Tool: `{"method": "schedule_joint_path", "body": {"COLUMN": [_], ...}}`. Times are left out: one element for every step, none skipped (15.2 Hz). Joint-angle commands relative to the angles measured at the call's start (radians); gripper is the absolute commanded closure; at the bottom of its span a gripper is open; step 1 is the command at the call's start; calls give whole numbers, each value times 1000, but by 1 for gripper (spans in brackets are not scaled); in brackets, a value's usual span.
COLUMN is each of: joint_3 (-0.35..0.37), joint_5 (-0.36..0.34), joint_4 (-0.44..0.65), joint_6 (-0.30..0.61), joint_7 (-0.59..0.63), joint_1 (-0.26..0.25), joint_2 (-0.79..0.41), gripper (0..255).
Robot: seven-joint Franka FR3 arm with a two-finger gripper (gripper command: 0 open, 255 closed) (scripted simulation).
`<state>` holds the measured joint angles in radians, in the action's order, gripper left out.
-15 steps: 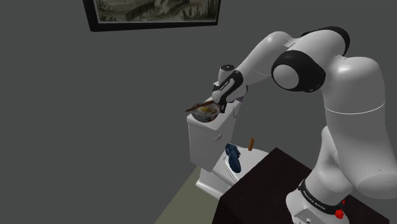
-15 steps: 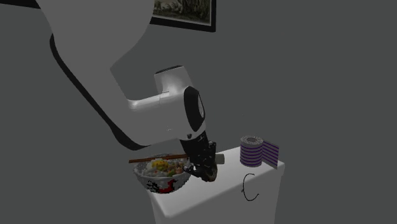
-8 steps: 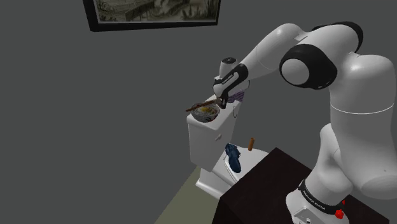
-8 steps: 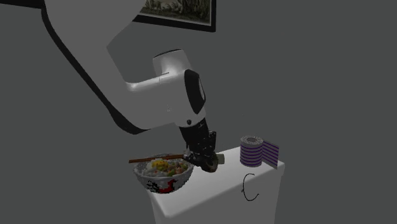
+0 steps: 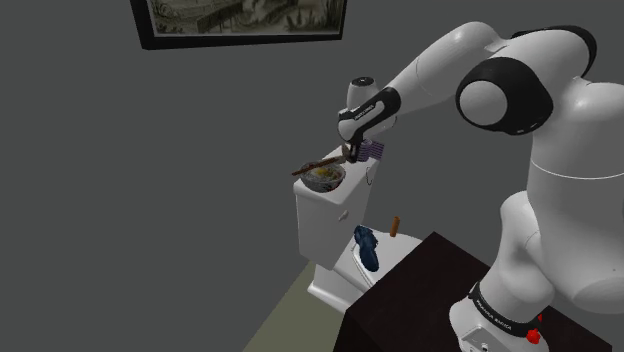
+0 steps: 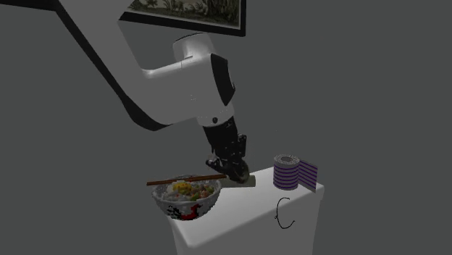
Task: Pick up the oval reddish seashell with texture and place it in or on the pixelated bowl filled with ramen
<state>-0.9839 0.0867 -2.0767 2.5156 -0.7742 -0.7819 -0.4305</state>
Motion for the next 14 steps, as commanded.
{"method": "schedule_joint_path", "body": {"joint_3": [-20,-30,-39,-48,-57,-65,-74,-82,-90,-98,-106,-113,-120,-127], "joint_5": [-18,-26,-35,-43,-51,-60,-68,-76,-85,-93,-101,-109,-117,-125], "joint_4": [8,12,15,20,24,29,34,39,44,50,55,61,68,74], "joint_6": [-24,-35,-46,-57,-69,-80,-92,-103,-115,-127,-139,-150,-162,-175], "joint_7": [6,9,12,15,18,21,24,27,30,33,36,39,41,44], "joint_1": [-17,-25,-33,-41,-49,-57,-64,-72,-80,-87,-94,-101,-109,-115], "joint_2": [19,28,37,45,54,63,72,80,89,97,106,114,122,131], "gripper": [255,255,255,255,255,255,255,255,255,255,255,255,255,255]}}
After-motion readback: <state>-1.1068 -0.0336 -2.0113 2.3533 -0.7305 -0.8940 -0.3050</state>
